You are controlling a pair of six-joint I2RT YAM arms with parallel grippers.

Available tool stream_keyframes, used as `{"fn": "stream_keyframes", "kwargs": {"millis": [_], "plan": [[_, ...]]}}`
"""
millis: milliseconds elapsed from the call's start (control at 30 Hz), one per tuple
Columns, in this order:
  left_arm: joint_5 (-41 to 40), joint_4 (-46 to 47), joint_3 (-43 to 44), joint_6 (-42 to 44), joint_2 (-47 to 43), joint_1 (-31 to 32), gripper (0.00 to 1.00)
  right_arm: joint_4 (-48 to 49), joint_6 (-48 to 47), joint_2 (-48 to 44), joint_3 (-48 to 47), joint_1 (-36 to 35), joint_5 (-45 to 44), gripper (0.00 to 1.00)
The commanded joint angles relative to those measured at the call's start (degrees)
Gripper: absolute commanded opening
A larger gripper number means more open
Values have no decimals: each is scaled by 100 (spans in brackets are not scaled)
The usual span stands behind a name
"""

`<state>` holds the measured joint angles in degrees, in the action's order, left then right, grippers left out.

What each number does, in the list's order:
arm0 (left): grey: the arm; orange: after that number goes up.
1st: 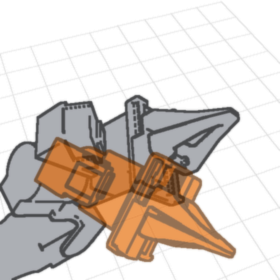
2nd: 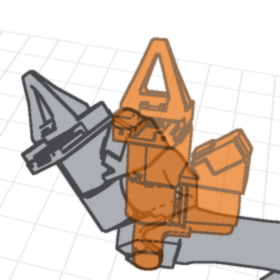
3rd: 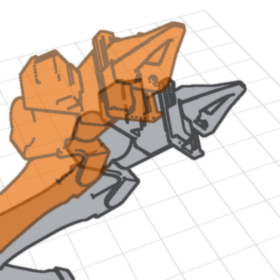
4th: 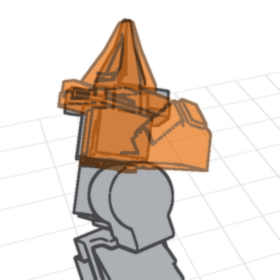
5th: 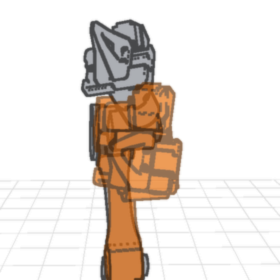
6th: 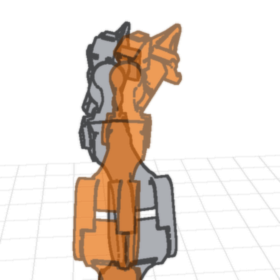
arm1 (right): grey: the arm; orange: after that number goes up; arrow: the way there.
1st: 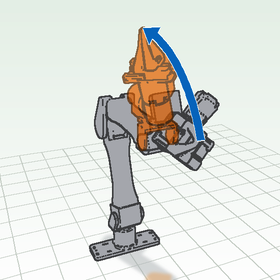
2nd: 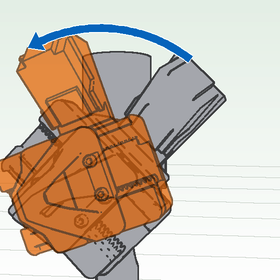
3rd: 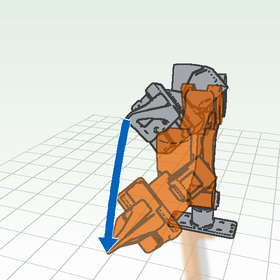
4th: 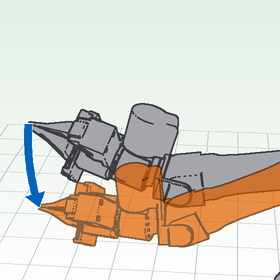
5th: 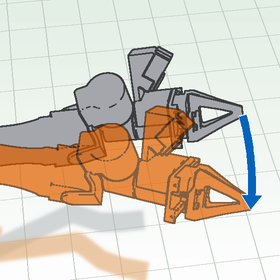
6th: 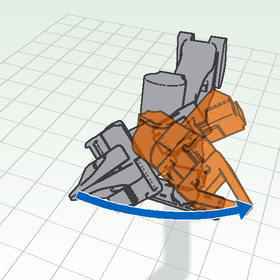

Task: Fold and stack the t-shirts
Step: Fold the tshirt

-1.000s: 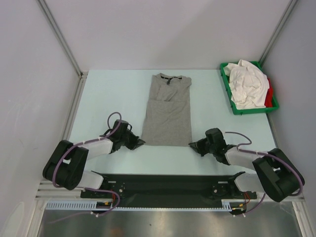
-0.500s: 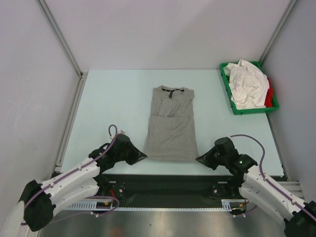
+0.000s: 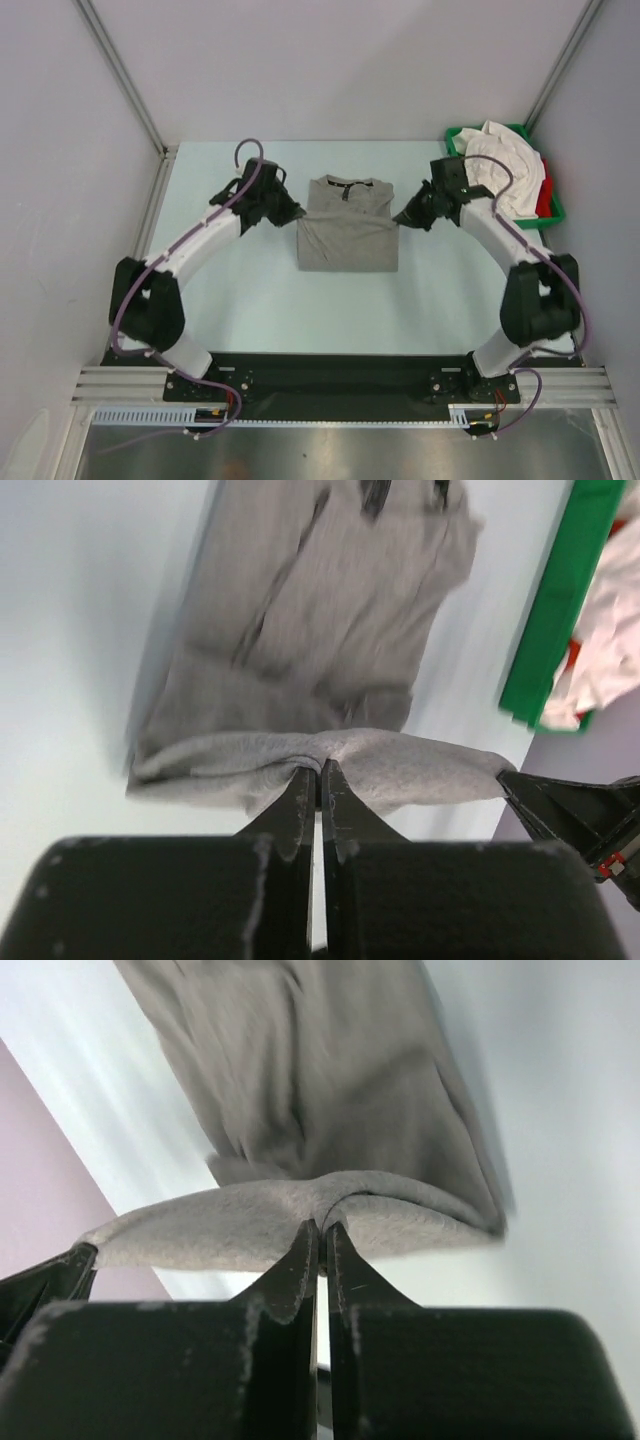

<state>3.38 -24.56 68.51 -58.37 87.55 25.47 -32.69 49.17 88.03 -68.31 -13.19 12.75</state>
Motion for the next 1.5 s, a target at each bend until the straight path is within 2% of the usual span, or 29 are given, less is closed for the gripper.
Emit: {"fn": "stream_keyframes", "kwargs": {"millis": [0,167,233,367,767,967,1167,1267,1300,1367,1433,1467], "plan": [[137,-102,1206,791,831,-376,0,61,-478,924,-927,150,298,0],[522,-304,2988,1143,2403,-807,0,-202,-531,2522,-2954,299,298,0],[690,-348,3613,1170,2809,-921,0,-352,-531,2850,-3414,334,359,0],[1076,-374,4284,1126,3505,-1027,0,-598,-557,3589,-4539,414,359,0],[1525,-261,5584,1083,4885,-1106,0,-371,-443,4213,-4832,686,377,0],[1570,-111,5717,977,5149,-1124,0,-37,-373,4591,-4928,844,763,0],[1525,-76,5787,950,5316,-1229,2,-106,-382,5110,-5647,923,1080,3],[1569,-76,5902,933,5466,-1290,12,-168,-347,5356,-5851,967,1176,10],[1552,-84,5945,941,5527,-1308,21,-177,-346,5469,-5982,959,1194,18],[1474,-259,6191,1159,5554,-1343,24,-272,-416,5584,-6193,1020,1238,25],[1017,-723,6568,1624,5441,-1343,34,-492,-652,5725,-6667,1125,1212,36],[868,-796,6605,1775,5344,-1343,56,-702,-767,5734,-6790,1161,1151,41]]}}
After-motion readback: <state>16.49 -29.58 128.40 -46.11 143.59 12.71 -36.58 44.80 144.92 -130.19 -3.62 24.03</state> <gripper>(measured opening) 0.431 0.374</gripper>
